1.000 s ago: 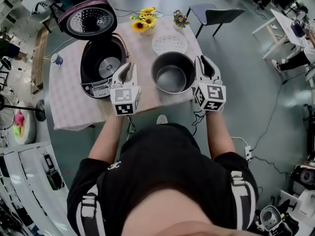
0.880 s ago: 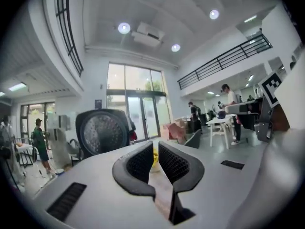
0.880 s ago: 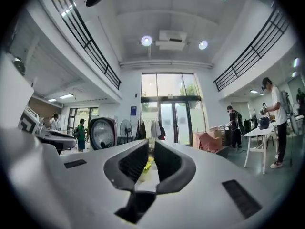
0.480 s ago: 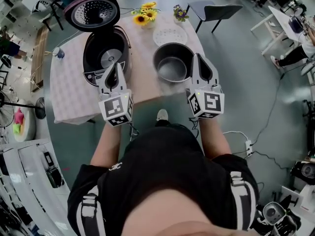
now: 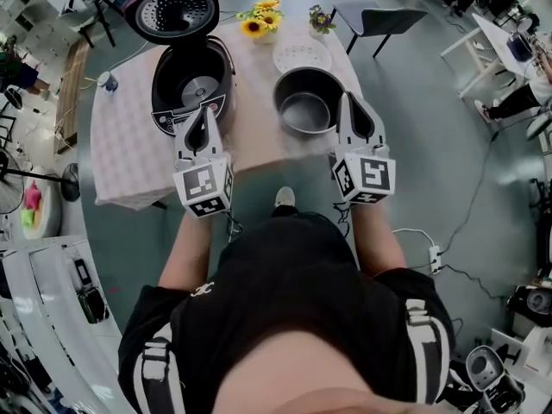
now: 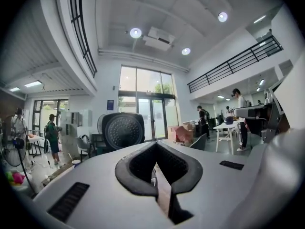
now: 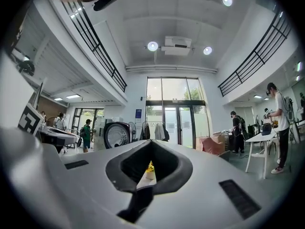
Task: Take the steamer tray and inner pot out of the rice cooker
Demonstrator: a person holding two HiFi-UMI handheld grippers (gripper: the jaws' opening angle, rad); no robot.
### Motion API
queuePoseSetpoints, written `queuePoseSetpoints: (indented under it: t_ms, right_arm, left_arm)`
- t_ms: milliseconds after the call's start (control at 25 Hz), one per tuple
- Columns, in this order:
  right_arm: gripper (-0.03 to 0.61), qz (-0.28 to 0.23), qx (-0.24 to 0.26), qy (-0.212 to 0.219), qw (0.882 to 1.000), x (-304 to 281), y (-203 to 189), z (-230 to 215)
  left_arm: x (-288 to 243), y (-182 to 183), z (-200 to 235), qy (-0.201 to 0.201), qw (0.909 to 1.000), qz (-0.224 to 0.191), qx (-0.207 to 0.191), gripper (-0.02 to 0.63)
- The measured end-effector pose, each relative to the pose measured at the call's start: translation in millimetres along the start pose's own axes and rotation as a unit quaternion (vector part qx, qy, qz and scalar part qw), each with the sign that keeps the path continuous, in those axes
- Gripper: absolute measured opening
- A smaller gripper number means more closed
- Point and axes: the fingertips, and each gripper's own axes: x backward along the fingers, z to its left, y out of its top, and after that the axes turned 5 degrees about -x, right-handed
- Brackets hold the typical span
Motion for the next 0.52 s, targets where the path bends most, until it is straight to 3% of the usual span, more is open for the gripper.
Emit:
queuePoseSetpoints:
  t_ms: [520]
  right_arm:
    - [-0.003,0.007,0.001,0.001,1.0,16,-3,3]
  left_arm:
    - [19,9,-8,-0.012,0.9999,-0.004,-0.004,0.003]
